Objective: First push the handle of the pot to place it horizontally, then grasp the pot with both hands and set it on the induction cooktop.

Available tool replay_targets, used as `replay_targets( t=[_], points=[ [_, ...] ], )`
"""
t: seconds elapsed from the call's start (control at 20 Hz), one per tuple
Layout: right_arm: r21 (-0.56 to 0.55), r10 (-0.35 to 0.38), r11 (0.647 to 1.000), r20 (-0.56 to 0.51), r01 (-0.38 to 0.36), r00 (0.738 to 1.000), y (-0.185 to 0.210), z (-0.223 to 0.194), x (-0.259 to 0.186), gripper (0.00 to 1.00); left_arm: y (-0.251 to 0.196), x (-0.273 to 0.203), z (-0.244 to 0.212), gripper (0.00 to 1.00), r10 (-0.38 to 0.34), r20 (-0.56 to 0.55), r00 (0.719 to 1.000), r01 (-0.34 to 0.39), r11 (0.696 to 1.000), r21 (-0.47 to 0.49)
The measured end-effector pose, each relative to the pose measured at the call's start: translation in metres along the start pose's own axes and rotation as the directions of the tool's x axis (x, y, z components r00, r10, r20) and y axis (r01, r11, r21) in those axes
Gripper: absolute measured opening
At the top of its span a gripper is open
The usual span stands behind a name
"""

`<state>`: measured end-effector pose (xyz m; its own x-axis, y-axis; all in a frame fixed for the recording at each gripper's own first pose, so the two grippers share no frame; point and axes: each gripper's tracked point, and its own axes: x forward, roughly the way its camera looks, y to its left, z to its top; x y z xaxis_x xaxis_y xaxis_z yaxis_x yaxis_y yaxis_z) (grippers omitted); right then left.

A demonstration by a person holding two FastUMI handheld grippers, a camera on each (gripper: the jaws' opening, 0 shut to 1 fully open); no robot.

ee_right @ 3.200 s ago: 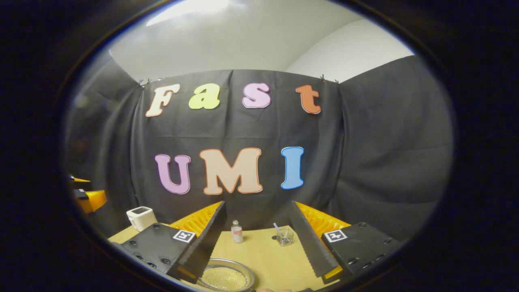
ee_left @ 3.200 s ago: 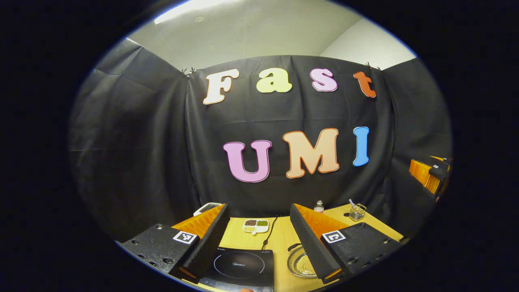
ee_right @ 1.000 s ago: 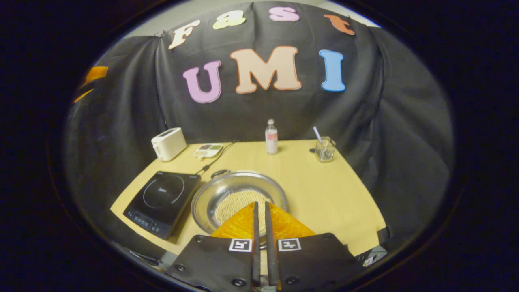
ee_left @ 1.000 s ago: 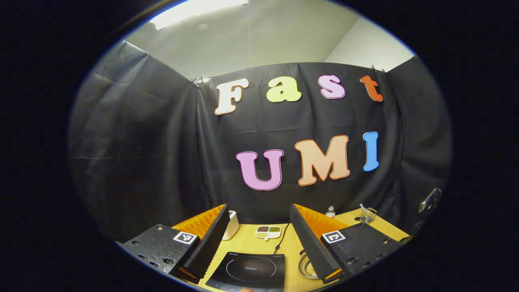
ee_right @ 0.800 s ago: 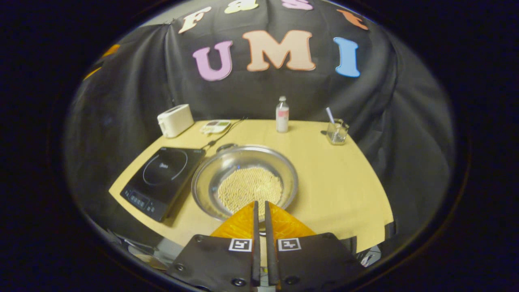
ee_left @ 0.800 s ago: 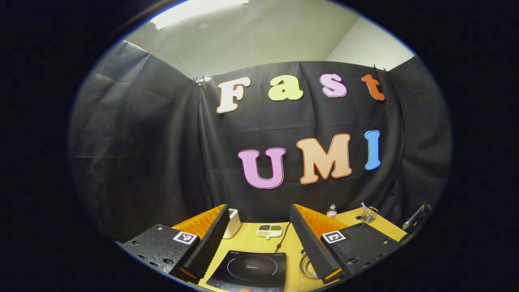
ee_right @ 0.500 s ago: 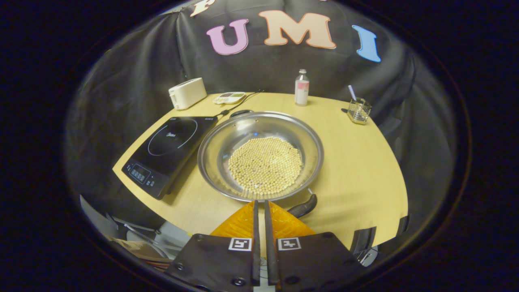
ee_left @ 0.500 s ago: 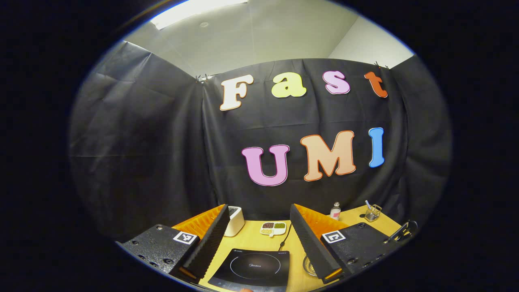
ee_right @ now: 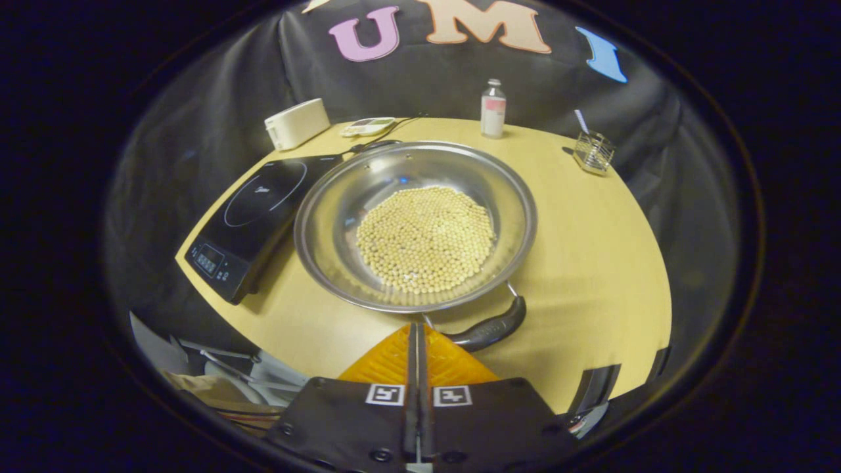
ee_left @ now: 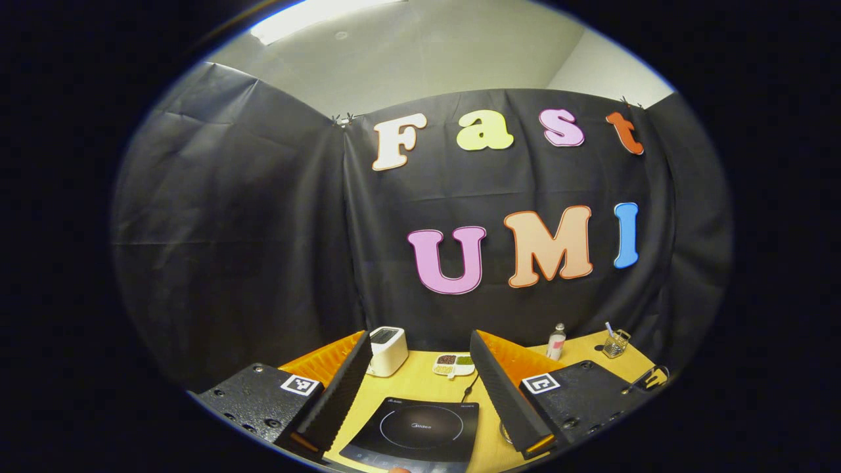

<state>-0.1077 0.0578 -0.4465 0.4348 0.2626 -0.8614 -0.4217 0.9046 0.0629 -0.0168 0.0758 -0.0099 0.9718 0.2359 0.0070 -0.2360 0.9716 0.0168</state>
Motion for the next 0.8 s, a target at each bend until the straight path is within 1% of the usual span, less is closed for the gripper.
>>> replay_targets(
  t=[0.1,0.15,0.25,0.5,0.55,0.6,0.8],
  points=[
    [0.007,-0.031,1.0,0.003,0.031,1.0,-0.017,0.006,0.004,0.04,0.004,0.001,-0.004,0.96,0.011,-0.008,1.0,-0.011,1.0,-0.015],
    [0.011,-0.048,0.999,0.003,0.048,0.999,-0.027,0.01,0.007,0.0,0.004,0.002,-0.006,0.96,0.015,-0.013,1.0,-0.015,1.0,-0.025],
    [0.02,-0.075,0.997,0.009,0.075,0.997,-0.044,0.019,0.012,0.04,0.007,0.003,-0.011,0.96,0.023,-0.022,0.999,-0.024,0.999,-0.042],
    [0.025,-0.126,0.992,0.025,0.125,0.992,-0.082,0.042,0.027,0.04,0.016,0.005,-0.017,0.96,0.043,-0.028,0.999,-0.044,0.998,-0.039],
    [0.03,-0.132,0.991,0.027,0.131,0.991,-0.087,0.046,0.03,0.04,0.018,0.005,-0.019,0.96,0.048,-0.029,0.998,-0.049,0.998,-0.033],
    [0.035,-0.137,0.99,0.028,0.136,0.99,-0.09,0.049,0.033,0.09,0.019,0.005,-0.02,0.96,0.053,-0.03,0.998,-0.054,0.998,-0.027],
    [0.048,-0.142,0.989,0.033,0.14,0.989,-0.097,0.053,0.039,0.09,0.019,0.006,-0.026,0.96,0.059,-0.041,0.997,-0.06,0.998,-0.011]
  ],
)
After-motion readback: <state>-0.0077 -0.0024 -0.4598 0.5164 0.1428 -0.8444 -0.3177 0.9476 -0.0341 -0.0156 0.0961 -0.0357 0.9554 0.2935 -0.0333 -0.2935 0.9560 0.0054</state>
